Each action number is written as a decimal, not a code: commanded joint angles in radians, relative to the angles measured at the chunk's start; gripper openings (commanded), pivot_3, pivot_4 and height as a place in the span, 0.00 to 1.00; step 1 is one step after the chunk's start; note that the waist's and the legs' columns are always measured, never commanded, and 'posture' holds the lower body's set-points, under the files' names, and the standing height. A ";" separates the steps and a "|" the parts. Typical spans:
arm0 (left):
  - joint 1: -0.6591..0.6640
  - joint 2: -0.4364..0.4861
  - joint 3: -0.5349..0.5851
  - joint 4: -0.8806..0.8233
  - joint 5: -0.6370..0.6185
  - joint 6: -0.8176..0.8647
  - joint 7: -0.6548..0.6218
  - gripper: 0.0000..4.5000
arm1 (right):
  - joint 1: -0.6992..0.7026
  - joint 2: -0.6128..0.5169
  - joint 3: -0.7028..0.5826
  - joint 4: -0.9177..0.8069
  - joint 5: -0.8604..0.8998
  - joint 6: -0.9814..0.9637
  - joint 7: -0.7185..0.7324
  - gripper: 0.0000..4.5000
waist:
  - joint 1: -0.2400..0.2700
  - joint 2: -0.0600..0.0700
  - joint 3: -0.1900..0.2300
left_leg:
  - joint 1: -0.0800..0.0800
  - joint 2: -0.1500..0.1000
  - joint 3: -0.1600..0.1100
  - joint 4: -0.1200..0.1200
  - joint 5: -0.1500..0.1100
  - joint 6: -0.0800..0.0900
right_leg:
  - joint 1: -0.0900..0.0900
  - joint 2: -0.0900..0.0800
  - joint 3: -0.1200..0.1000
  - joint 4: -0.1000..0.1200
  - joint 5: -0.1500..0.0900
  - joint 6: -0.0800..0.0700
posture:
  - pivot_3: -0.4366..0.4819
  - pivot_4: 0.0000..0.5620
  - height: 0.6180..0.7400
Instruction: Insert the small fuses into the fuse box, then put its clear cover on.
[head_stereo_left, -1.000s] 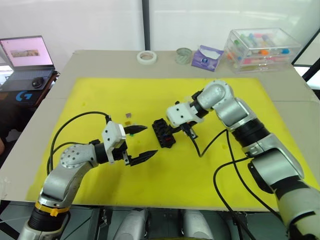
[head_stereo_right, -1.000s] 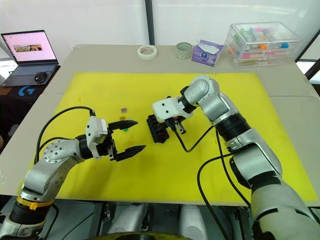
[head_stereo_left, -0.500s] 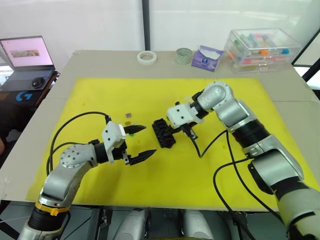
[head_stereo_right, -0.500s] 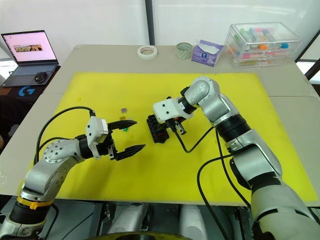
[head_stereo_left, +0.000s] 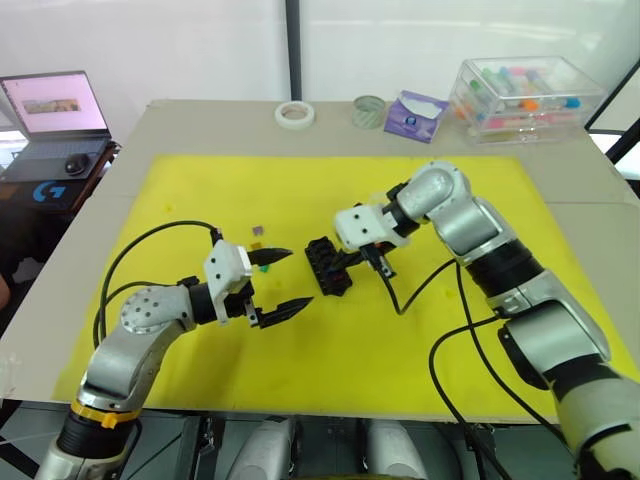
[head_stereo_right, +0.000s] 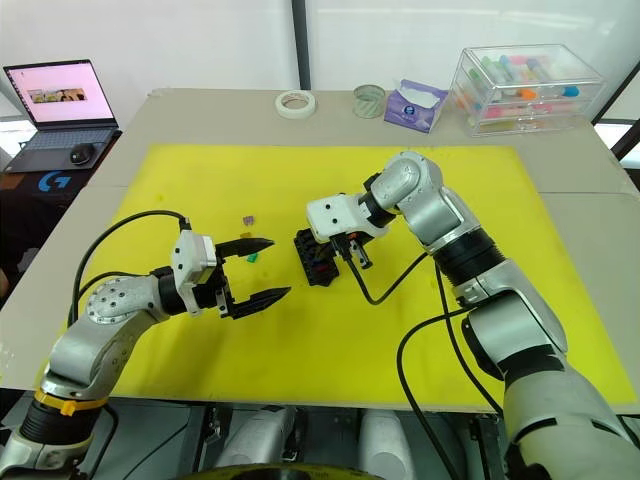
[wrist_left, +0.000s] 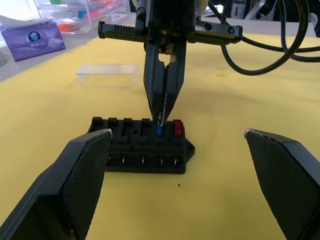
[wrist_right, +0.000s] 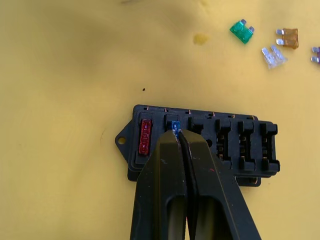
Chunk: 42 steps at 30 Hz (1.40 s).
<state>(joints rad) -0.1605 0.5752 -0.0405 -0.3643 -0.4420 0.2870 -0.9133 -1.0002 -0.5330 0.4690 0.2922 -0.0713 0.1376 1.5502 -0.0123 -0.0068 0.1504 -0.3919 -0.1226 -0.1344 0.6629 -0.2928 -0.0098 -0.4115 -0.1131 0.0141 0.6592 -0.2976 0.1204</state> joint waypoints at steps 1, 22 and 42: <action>-0.013 0.024 0.048 -0.017 -0.029 -0.009 -0.016 1.00 | 0.006 -0.032 -0.073 -0.116 0.065 0.076 -0.001 0.01 | -0.001 0.000 0.000 | 0.000 0.000 0.000 0.000 0.000 0.000 | 0.000 0.000 0.000 0.000 0.000 0.000 | 0.48 0.27 1.00; 0.080 0.318 0.397 0.166 -0.143 0.016 -0.219 1.00 | 0.294 -0.202 -0.450 -0.553 0.390 0.333 -0.272 1.00 | 0.000 0.002 0.001 | -0.001 0.000 0.000 -0.002 0.000 0.000 | -0.001 0.000 0.000 -0.001 0.000 0.000 | 0.48 0.27 1.00; 0.071 0.370 0.462 0.326 -0.095 -0.066 -0.251 1.00 | 0.600 -0.326 -0.698 -0.625 0.486 0.372 -0.477 1.00 | 0.002 0.002 0.001 | 0.000 0.000 0.000 -0.002 0.000 0.000 | 0.000 0.000 0.000 -0.002 0.000 0.000 | 0.48 0.27 1.00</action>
<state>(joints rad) -0.0828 0.9398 0.3811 -0.0367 -0.5388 0.2454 -1.1685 -0.4004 -0.8447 -0.1780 -0.3085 0.3960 0.5180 1.0881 -0.0105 -0.0051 0.1517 -0.3924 -0.1223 -0.1344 0.6611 -0.2931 -0.0093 -0.4112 -0.1136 0.0142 0.6575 -0.2976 0.1203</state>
